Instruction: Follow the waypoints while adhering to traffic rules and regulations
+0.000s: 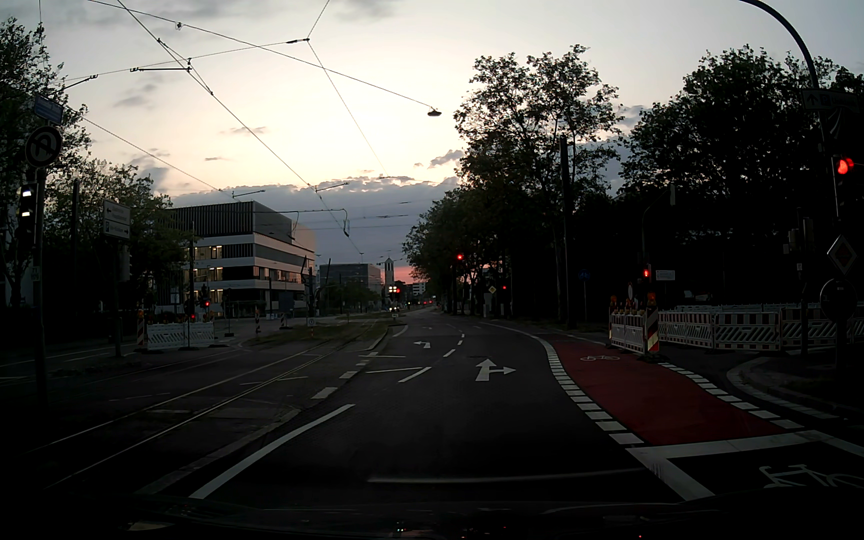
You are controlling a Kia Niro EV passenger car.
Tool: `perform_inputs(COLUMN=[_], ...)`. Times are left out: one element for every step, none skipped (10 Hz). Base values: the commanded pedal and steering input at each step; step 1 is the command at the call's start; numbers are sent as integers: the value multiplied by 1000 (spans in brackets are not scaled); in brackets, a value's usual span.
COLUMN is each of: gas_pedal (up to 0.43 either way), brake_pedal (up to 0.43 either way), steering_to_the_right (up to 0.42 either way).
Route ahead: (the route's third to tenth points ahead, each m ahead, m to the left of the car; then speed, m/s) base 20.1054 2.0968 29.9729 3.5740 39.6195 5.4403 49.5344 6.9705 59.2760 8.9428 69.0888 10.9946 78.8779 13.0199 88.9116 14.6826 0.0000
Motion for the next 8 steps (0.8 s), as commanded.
perform_inputs(gas_pedal=[0, 0, 0, 0, 0, 0, 0, 0], brake_pedal=[244, 244, 244, 244, 244, 244, 244, 244], steering_to_the_right=[19, 19, 19, 19, 19, 19, 19, 19])
